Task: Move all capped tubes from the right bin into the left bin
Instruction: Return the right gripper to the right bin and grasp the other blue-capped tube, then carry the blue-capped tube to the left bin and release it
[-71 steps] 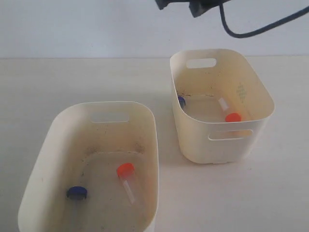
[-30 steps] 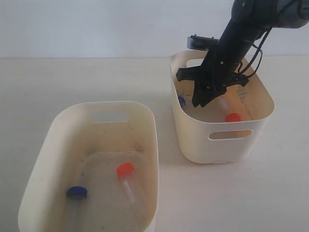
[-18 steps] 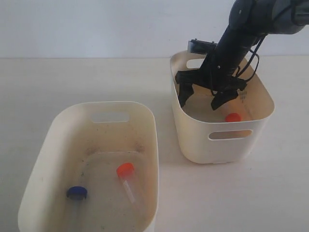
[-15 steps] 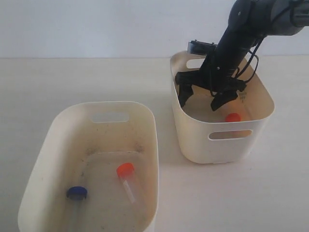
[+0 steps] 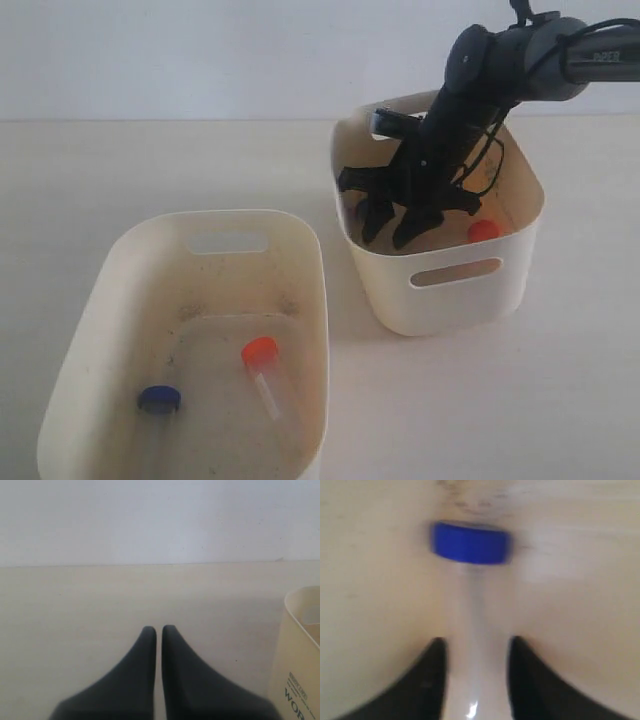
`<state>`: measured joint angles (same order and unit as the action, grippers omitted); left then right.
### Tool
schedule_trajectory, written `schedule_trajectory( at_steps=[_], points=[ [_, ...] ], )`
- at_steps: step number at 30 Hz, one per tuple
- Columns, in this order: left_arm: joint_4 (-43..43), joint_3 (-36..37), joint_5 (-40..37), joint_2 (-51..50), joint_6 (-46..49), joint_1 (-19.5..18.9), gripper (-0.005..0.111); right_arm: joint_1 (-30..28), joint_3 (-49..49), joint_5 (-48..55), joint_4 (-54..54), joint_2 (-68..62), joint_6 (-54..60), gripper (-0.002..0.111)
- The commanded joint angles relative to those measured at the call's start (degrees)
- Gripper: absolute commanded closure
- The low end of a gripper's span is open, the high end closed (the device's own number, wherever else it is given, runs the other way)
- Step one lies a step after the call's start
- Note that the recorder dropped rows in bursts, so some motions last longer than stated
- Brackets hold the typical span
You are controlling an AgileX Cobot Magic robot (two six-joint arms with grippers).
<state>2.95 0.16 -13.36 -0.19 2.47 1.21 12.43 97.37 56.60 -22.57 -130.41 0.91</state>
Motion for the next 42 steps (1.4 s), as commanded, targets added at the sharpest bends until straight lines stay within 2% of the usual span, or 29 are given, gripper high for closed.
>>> schedule_trajectory(
  at_steps=[1,7,21,24,27,34,39,42],
  points=[
    [0.0,-0.2,0.1,0.2,-0.5,-0.1,0.102,0.1,-0.7,-0.4,4.5,-1.0,-1.7,0.107],
    [0.0,-0.2,0.1,0.2,-0.5,-0.1,0.102,0.1,-0.7,-0.3,4.5,3.4,-1.7,0.107],
    [0.0,-0.2,0.1,0.2,-0.5,-0.1,0.102,0.1,-0.7,3.3,1.7,24.1,-1.4,0.107],
    [0.0,-0.2,0.1,0.2,-0.5,-0.1,0.102,0.2,-0.7,8.7,-3.5,28.5,2.6,0.107],
    [0.0,-0.2,0.1,0.2,-0.5,-0.1,0.102,1.0,-0.7,13.4,-12.5,31.2,12.4,0.107],
    [0.0,-0.2,0.1,0.2,-0.5,-0.1,0.102,11.1,-3.0,13.4,-12.2,33.8,22.7,0.107],
    [0.0,-0.2,0.1,0.2,-0.5,-0.1,0.102,19.0,-7.6,13.4,-6.2,33.8,26.8,0.107],
    [0.0,-0.2,0.1,0.2,-0.5,-0.1,0.102,21.8,-11.7,10.7,-3.6,33.8,30.1,0.107]
  ],
)
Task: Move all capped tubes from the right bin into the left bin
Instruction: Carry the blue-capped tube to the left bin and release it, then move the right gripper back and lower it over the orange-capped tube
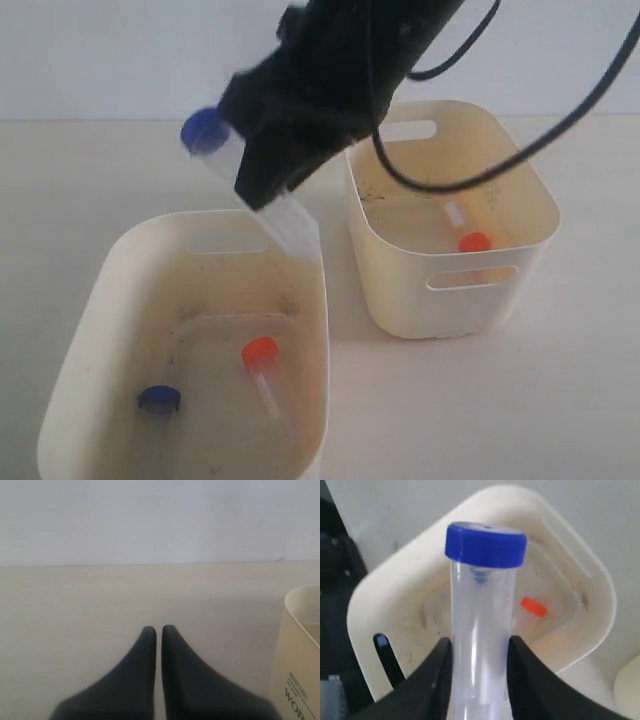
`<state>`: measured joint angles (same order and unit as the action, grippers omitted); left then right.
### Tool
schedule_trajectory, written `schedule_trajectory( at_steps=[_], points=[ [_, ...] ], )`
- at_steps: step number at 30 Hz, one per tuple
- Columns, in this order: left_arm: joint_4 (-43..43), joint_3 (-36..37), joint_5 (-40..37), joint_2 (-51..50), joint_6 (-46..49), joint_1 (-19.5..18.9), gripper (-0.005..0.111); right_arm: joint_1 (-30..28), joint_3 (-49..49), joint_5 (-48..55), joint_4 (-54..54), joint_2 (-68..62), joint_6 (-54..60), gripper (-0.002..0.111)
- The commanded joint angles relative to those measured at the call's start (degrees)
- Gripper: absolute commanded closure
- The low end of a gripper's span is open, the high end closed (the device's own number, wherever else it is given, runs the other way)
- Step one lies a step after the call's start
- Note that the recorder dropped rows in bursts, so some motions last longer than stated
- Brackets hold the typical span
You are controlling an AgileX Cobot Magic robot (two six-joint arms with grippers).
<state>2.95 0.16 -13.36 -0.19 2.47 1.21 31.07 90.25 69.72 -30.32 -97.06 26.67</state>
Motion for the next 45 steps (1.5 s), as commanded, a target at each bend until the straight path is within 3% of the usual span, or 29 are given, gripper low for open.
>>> schedule_trajectory(
  at_steps=[1,7,9,13,14,15,16,17,18,19,22,23,26,28,29,37,45],
  points=[
    [0.0,-0.2,0.1,0.2,-0.5,-0.1,0.102,3.6,-6.0,-3.9,4.2,0.4,4.4,0.107],
    [0.0,-0.2,0.1,0.2,-0.5,-0.1,0.102,4.9,-10.7,-8.5,3.4,0.4,4.4,0.104],
    [0.0,-0.2,0.1,0.2,-0.5,-0.1,0.102,4.9,-10.9,-8.9,2.7,0.3,4.4,0.093],
    [0.0,-0.2,0.1,0.2,-0.5,-0.1,0.102,4.9,-10.9,-12.2,1.5,0.3,4.2,0.06],
    [0.0,-0.2,0.1,0.2,-0.5,-0.1,0.102,4.9,-10.9,-14.6,1.5,0.3,1.4,0.058],
    [0.0,-0.2,0.1,0.2,-0.5,-0.1,0.102,4.9,-10.7,-15.0,1.5,0.3,-0.2,0.065],
    [0.0,-0.2,0.1,0.2,-0.5,-0.1,0.102,4.8,-9.5,-15.2,2.2,0.4,-1.3,0.088],
    [0.0,-0.2,0.1,0.2,-0.5,-0.1,0.102,4.8,-8.5,-14.8,2.7,0.4,-1.3,0.102],
    [0.0,-0.2,0.1,0.2,-0.5,-0.1,0.102,4.8,-6.4,-14.4,4.3,0.4,-2.3,0.108],
    [0.0,-0.2,0.1,0.2,-0.5,-0.1,0.102,4.8,-4.9,-14.1,6.2,0.4,-4.6,0.108],
    [0.0,-0.2,0.1,0.2,-0.5,-0.1,0.102,4.8,3.6,-13.8,30.3,0.5,-36.8,0.108],
    [0.0,-0.2,0.1,0.2,-0.5,-0.1,0.102,4.8,5.4,-13.4,37.1,0.5,-42.7,0.108],
    [0.0,-0.2,0.1,0.2,-0.5,-0.1,0.102,4.8,9.5,-9.1,57.8,-0.1,-51.1,0.108],
    [0.0,-0.2,0.1,0.2,-0.5,-0.1,0.102,4.8,11.7,0.2,65.0,-2.3,-51.6,0.108],
    [0.0,-0.2,0.1,0.2,-0.5,-0.1,0.102,4.8,12.5,0.2,67.4,-3.9,-51.6,0.108],
    [0.0,-0.2,0.1,0.2,-0.5,-0.1,0.102,1.8,12.5,0.2,62.9,-13.0,-49.7,0.108],
    [0.0,-0.2,0.1,0.2,-0.5,-0.1,0.102,-6.9,11.3,0.2,48.6,-16.2,-49.7,0.108]
  ],
)
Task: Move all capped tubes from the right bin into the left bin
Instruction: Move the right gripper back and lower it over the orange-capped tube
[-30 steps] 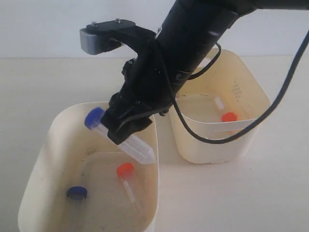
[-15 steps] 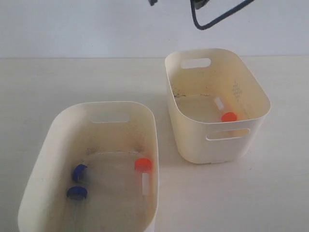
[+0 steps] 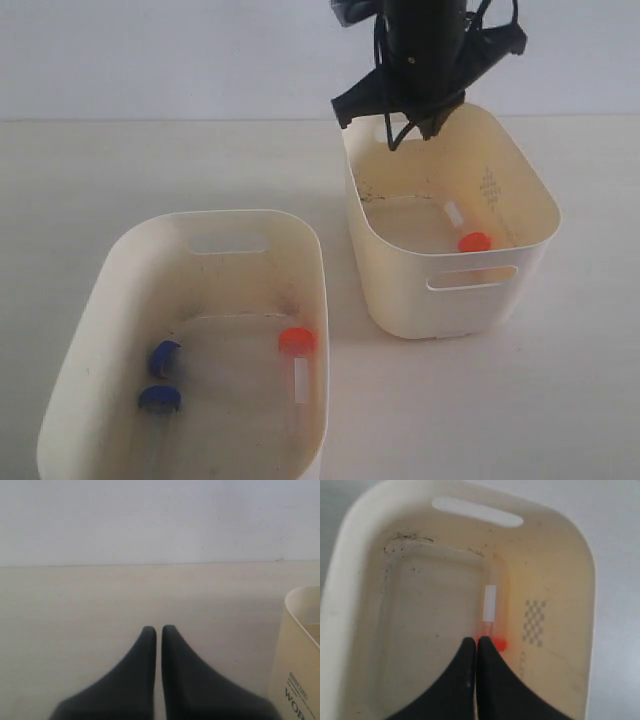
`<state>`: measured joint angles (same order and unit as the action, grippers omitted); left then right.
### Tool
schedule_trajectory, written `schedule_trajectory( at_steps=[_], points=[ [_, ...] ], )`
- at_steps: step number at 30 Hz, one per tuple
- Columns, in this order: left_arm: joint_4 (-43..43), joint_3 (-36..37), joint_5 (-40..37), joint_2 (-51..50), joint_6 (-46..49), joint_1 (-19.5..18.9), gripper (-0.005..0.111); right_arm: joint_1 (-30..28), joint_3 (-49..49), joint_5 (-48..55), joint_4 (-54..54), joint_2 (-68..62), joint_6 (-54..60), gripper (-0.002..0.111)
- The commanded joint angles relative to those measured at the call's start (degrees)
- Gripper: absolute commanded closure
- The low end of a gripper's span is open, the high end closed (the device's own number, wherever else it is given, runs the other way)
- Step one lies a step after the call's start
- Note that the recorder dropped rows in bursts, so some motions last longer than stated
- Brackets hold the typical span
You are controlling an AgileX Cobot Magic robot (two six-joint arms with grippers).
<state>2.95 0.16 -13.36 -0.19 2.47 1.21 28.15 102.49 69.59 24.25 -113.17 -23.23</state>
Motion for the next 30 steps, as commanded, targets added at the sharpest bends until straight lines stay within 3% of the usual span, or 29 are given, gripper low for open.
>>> schedule_trajectory(
  at_steps=[1,6,30],
  points=[
    [0.0,-0.2,0.1,0.2,-0.5,-0.1,0.102,-4.8,-1.5,0.4,-6.2,-0.1,0.2,0.108],
    [0.0,-0.2,0.1,0.2,-0.5,-0.1,0.102,-7.0,-3.8,0.4,-6.1,-0.3,0.2,0.108],
    [0.0,-0.2,0.1,0.2,-0.5,-0.1,0.102,-5.6,-9.0,0.4,-7.0,-8.6,2.0,0.108]
  ],
)
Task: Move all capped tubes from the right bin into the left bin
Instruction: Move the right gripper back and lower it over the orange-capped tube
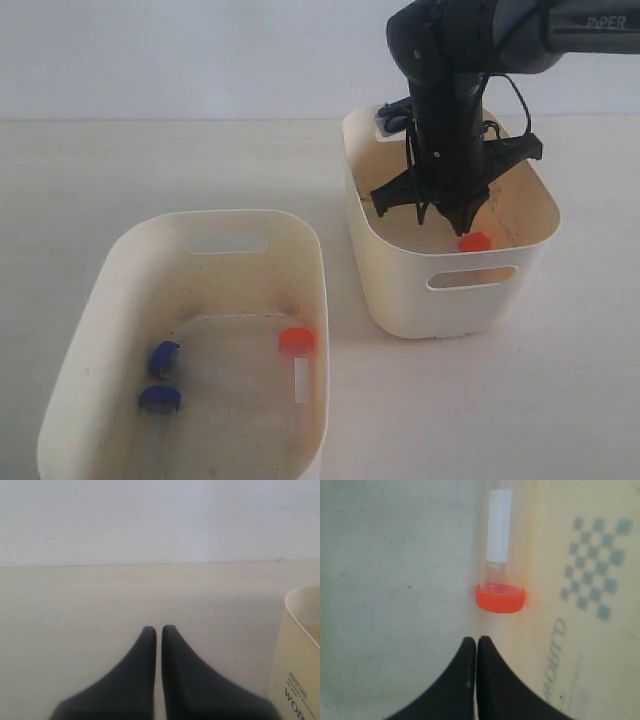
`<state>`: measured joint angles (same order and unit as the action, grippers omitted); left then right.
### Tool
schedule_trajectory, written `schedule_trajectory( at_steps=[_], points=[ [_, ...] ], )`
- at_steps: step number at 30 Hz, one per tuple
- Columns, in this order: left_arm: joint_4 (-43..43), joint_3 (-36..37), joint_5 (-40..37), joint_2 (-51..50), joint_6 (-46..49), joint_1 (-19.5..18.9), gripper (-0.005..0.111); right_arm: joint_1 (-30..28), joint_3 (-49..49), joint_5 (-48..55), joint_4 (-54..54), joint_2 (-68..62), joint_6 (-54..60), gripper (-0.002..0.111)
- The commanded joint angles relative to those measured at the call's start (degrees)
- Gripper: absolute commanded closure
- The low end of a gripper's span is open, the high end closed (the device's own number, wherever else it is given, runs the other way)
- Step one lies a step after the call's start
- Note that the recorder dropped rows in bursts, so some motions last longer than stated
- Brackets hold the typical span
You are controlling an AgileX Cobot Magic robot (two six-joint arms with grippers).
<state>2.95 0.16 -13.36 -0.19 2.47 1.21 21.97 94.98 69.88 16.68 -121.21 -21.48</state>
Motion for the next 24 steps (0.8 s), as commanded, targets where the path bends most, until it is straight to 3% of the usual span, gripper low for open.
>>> schedule_trajectory(
  at_steps=[1,13,14,16,17,19,24],
  points=[
    [0.0,-0.2,0.1,0.2,-0.5,-0.1,0.102,0.7,-1.7,0.1,0.4,-0.6,-0.3,0.108],
    [0.0,-0.2,0.1,0.2,-0.5,-0.1,0.102,1.5,-2.3,0.1,0.5,-0.7,-0.5,0.107],
    [0.0,-0.2,0.1,0.2,-0.5,-0.1,0.102,1.5,-2.3,0.1,0.5,-0.7,1.2,0.097],
    [0.0,-0.2,0.1,0.2,-0.5,-0.1,0.102,1.5,-2.3,0.1,0.5,-0.7,1.5,0.064],
    [0.0,-0.2,0.1,0.2,-0.5,-0.1,0.102,1.5,-2.3,0.1,0.5,-0.7,1.5,0.04],
    [0.0,-0.2,0.1,0.2,-0.5,-0.1,0.102,1.5,-2.3,0.1,0.5,-0.7,0.4,0.017],
    [0.0,-0.2,0.1,0.2,-0.5,-0.1,0.102,1.5,-2.3,0.1,0.5,-0.7,-2.8,0.024]
  ],
)
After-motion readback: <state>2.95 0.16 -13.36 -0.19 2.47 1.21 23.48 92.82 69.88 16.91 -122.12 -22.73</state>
